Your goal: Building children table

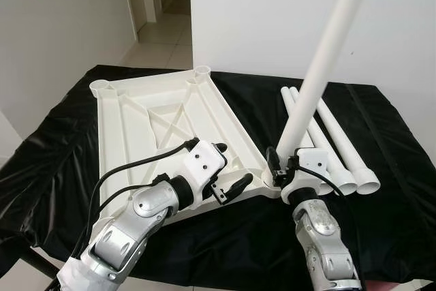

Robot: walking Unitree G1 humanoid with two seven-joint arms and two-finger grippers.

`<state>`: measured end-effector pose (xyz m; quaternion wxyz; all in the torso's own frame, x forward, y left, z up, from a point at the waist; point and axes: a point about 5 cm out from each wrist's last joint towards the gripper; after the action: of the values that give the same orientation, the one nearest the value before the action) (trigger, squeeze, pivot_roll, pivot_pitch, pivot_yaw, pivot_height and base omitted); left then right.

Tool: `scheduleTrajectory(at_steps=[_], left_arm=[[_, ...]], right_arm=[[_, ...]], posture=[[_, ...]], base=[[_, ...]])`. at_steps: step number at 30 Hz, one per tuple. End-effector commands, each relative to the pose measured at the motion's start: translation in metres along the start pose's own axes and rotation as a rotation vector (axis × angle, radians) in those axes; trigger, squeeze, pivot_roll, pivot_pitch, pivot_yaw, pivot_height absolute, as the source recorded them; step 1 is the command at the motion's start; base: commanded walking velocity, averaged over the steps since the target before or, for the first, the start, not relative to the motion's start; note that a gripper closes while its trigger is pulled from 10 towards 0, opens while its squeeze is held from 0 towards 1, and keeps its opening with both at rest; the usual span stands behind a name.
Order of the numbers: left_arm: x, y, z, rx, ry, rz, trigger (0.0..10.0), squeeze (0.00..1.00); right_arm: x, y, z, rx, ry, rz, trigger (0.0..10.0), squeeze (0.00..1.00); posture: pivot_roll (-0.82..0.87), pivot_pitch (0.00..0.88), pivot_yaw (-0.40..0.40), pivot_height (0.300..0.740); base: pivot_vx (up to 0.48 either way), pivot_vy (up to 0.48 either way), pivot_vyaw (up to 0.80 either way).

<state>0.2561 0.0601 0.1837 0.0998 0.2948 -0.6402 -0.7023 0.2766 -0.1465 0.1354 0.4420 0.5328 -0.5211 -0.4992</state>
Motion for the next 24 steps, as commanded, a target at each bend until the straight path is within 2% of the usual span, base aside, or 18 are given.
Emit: scheduleTrajectory(at_steps=[1,3,13,16,18,23,24], left_arm=[[0.002,0.001,0.000,-0.005,-0.066,0.001,10.0,0.00],[0.002,0.001,0.000,-0.004,-0.066,0.001,10.0,0.00],[0.001,0.002,0.000,-0.004,-0.061,-0.001,10.0,0.00],[0.001,0.002,0.000,-0.003,-0.059,0.002,10.0,0.00],[0.001,0.002,0.000,-0.003,-0.058,0.003,10.0,0.00],[0.001,0.002,0.001,-0.003,-0.058,0.004,10.0,0.00],[0.001,0.002,0.001,-0.004,-0.057,0.005,10.0,0.00]], right_arm=[[0.019,-0.026,0.012,-0.124,-0.170,0.046,10.0,0.00],[0.012,-0.025,0.012,-0.121,-0.156,0.053,10.0,0.00],[0.013,-0.025,0.012,-0.120,-0.144,0.050,10.0,0.00],[0.010,-0.025,0.011,-0.112,-0.122,0.091,10.0,0.00],[0.006,-0.024,0.011,-0.092,-0.073,0.157,10.0,0.00],[0.007,-0.027,0.013,-0.094,-0.060,0.184,10.0,0.00],[0.012,-0.028,0.015,-0.100,-0.076,0.185,10.0,0.00]], posture=[[0.00,0.030,0.044,0.740],[0.00,0.030,0.044,0.740],[0.00,0.029,0.043,0.740],[0.00,0.030,0.042,0.740],[0.00,0.030,0.042,0.740],[0.00,0.036,0.041,0.740],[0.00,0.036,0.041,0.740]], base=[[0.000,0.000,0.00],[0.000,0.000,0.00],[0.000,0.000,0.00],[0.000,0.000,0.00],[0.000,0.000,0.00],[0.000,0.000,0.00],[0.000,0.000,0.00]])
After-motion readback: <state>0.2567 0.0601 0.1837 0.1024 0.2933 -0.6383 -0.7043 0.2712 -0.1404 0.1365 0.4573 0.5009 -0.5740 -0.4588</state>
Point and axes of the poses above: a point about 5 cm out from each wrist's last joint towards the gripper, its own z axis pointing back from the gripper into the wrist, its own y axis along the axis of the wrist's last joint, x = y × z
